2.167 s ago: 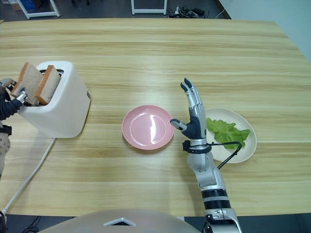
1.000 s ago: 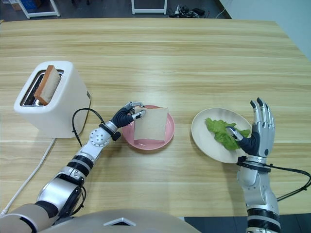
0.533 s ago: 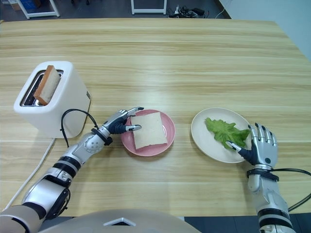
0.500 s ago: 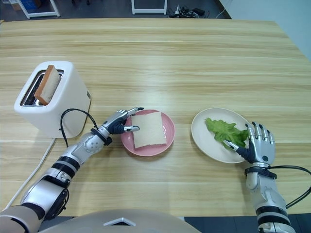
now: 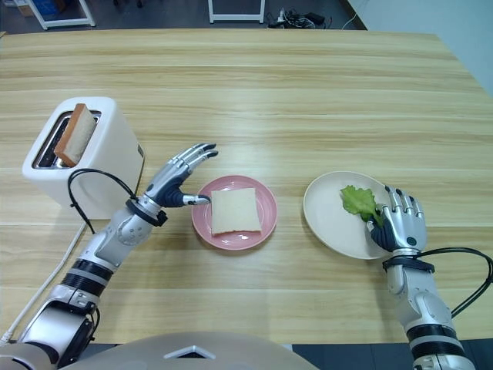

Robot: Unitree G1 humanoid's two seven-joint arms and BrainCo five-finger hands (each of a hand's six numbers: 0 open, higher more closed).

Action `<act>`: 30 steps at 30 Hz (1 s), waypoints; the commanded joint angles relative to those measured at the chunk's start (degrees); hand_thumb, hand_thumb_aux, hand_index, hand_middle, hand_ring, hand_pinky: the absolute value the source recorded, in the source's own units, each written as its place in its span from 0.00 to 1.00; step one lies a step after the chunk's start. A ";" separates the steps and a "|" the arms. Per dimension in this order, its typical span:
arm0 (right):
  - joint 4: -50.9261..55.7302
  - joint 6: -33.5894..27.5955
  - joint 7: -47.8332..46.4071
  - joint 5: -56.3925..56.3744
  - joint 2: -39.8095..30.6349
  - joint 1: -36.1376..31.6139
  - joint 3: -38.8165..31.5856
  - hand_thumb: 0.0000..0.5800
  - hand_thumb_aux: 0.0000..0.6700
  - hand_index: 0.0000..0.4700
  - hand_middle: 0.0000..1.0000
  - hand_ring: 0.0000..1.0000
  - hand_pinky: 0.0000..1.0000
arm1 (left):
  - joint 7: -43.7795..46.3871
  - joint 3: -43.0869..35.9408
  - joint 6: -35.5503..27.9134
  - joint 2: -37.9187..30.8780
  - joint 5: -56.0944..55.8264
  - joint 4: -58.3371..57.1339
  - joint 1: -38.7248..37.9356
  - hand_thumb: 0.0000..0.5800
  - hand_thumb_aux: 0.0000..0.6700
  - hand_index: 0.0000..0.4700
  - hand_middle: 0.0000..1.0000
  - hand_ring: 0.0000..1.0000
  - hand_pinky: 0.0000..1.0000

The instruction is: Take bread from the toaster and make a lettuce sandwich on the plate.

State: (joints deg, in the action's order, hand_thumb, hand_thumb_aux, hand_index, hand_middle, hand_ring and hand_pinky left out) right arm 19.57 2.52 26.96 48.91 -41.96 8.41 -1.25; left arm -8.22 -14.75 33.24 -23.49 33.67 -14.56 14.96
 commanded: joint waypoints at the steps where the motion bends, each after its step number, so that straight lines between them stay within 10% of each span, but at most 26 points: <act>1: -9.66 0.06 0.34 0.60 -1.13 2.30 1.14 1.00 1.00 1.00 0.00 0.00 0.00 | -2.98 6.15 -0.13 -0.23 -3.38 7.36 -4.13 0.00 0.00 0.00 0.00 0.00 0.00; 8: -25.42 8.43 -0.85 1.35 4.84 -2.63 -6.63 1.00 1.00 1.00 0.00 0.00 0.00 | -9.89 15.22 3.09 1.53 -5.24 17.42 -9.79 0.00 0.00 0.00 0.00 0.00 0.00; 20: -1.84 19.01 1.45 7.06 17.07 -18.53 -25.32 1.00 1.00 1.00 0.00 0.00 0.00 | -20.24 26.69 0.84 2.24 1.06 19.40 -12.14 0.00 0.00 0.00 0.00 0.00 0.00; 27: 1.20 19.70 1.56 6.48 16.41 -18.32 -26.40 1.00 1.00 1.00 0.00 0.00 0.00 | -18.91 37.50 -17.47 -3.76 10.52 20.60 -14.58 0.00 0.00 0.00 0.00 0.00 0.00; 28: 0.64 19.56 1.57 6.37 16.20 -17.91 -26.21 1.00 0.94 0.94 0.00 0.00 0.00 | -17.25 38.01 -20.10 -5.44 11.61 19.70 -14.67 0.00 0.00 0.00 0.00 0.00 0.00; 29: 0.16 19.37 1.61 6.30 16.04 -17.53 -26.05 0.76 0.51 0.51 0.00 0.00 0.00 | -15.33 37.74 -22.40 -7.04 12.45 18.56 -14.61 0.00 0.00 0.00 0.00 0.00 0.00; 30: -0.12 19.17 1.70 6.33 15.91 -17.30 -25.97 0.21 0.11 0.11 0.00 0.00 0.00 | -13.43 36.97 -24.19 -8.38 13.26 17.61 -14.58 0.00 0.00 0.00 0.00 0.00 0.00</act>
State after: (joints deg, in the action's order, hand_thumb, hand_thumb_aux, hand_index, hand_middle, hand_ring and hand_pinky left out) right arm 20.09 22.22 29.30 55.30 -25.27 -9.95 -27.35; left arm -25.28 23.03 12.48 -29.37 44.96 5.09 0.62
